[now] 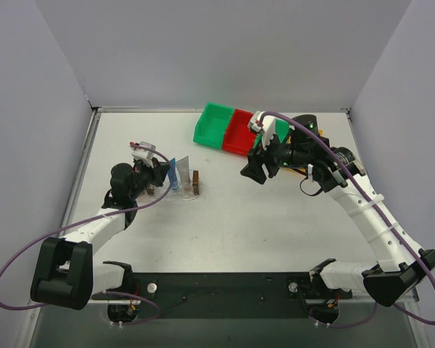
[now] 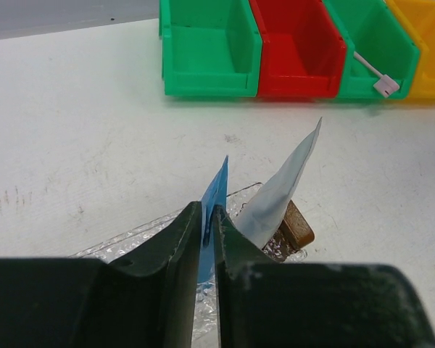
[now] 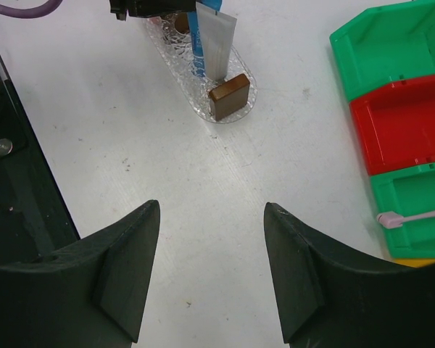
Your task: Prepare toiletry sets of a toothbrush and toothpaste on the tray
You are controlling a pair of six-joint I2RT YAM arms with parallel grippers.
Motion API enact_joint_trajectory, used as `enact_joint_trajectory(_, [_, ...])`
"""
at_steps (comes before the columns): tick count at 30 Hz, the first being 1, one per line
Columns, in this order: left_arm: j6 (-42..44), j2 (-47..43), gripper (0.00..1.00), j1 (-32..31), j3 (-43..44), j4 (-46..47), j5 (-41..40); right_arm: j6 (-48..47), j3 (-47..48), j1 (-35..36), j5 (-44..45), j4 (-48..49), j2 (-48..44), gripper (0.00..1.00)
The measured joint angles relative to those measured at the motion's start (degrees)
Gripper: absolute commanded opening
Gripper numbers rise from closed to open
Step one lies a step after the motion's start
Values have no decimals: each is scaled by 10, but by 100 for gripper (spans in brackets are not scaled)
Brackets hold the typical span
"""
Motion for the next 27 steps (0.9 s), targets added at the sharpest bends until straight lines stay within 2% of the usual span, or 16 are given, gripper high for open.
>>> enact_joint_trajectory(5, [3,0,34,0,0,-1,2,0,0,0,-2,0,0,55])
enact_joint_trajectory(8, [4,-1,43,0,0,-1,3,0,0,0,-2,0,0,54])
enact_joint_trajectory(10, [5,-2,60,1,0,-1,4,0,0,0,-1,0,0,55])
enact_joint_trajectory(14, [5,-12,77,4,0,-3,8,2,0,0,17,4,0,55])
enact_joint_trajectory(17, [5,-30,83,8,0,-5,8,10,0,0,57,16,1,54])
enact_joint_trajectory(21, [4,-71,85,11,1,-16,0,32,3,-2,150,38,21,53])
enact_joint_trajectory(27, [8,-126,86,14,49,-88,-30,92,42,-39,263,59,126,50])
